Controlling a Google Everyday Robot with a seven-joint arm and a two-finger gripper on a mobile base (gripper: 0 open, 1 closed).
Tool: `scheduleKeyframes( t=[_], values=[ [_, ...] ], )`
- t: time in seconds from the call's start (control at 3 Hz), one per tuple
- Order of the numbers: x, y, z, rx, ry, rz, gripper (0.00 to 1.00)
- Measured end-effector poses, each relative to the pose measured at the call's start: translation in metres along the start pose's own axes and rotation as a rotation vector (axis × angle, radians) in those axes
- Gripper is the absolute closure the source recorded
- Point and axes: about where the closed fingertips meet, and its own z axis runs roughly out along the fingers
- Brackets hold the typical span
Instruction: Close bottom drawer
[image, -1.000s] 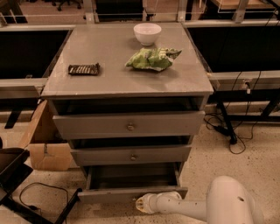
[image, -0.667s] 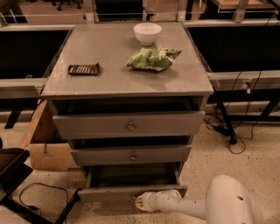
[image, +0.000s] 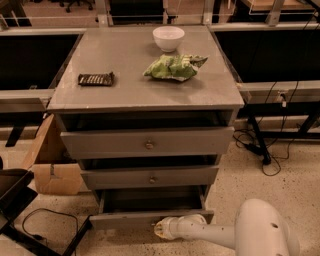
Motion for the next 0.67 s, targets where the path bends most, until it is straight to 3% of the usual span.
scheduleKeyframes(
  t=[0.67],
  values=[
    [-0.0016, -0.0087, -0.0025, 0.012, 0.003, -0.015, 1.00]
  ],
)
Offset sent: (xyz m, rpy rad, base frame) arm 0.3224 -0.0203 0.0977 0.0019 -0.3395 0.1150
